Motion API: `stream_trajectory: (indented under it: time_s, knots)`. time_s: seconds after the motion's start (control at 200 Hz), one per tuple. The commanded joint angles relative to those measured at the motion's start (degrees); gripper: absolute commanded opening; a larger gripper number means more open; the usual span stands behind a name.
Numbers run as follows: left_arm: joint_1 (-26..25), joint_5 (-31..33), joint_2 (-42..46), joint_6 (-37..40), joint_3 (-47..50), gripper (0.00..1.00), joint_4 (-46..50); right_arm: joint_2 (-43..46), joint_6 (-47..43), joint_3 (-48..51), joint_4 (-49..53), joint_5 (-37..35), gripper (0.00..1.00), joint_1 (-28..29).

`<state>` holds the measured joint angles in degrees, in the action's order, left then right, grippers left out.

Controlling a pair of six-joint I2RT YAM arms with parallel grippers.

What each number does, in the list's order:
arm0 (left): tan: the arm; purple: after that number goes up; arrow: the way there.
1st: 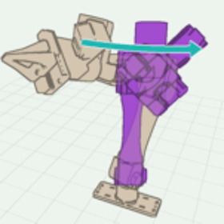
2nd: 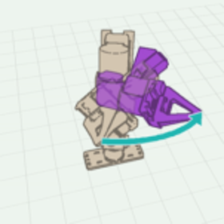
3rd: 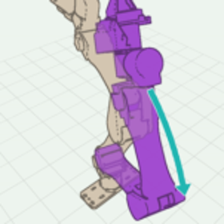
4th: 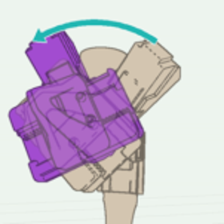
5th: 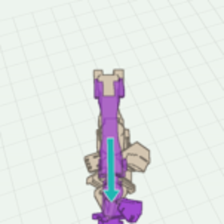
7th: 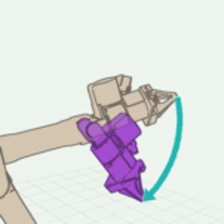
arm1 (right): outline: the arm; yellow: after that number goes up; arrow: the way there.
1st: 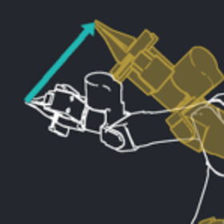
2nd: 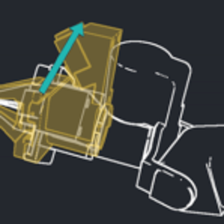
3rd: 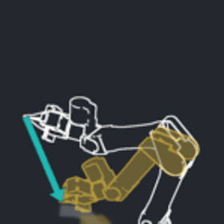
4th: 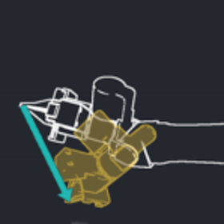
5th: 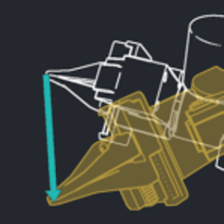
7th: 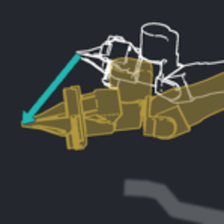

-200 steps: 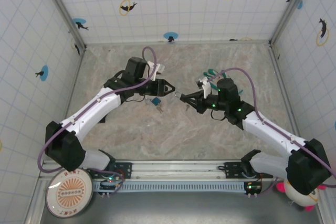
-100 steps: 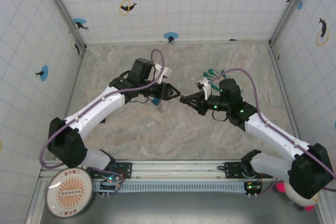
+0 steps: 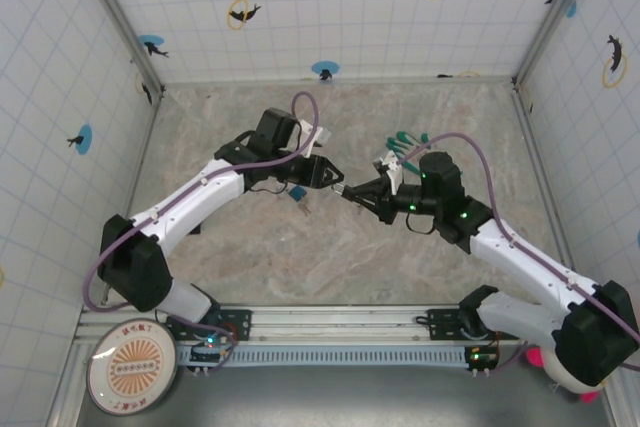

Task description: Unlock with the key

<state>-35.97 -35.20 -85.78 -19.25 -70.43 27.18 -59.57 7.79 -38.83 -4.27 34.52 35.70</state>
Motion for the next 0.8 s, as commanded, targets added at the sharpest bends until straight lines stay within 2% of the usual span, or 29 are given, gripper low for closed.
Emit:
stream_trajectory:
  time_s: [0.0,0.19,0.49,0.791]
  knots:
    - [0.0,-1.2,-1.1,1.6,-1.0,0.38,0.5,2.5,-2.4,-2.1,-0.1,-0.2,0.0,0.8]
    - [-0.3,-3.0,-1.2,2.0,-0.1,0.31,0.5,4.3,-1.8,-0.8,-2.4,-4.0,0.0,1.0]
    - [-1.1,-5.6,1.3,2.7,2.6,0.3,-0.4,4.4,-0.5,-0.2,-4.7,-9.7,0.0,0.2]
    - [1.1,5.7,2.6,-2.8,5.9,0.36,-0.7,6.9,3.2,3.1,-7.7,-11.1,0.0,-0.6]
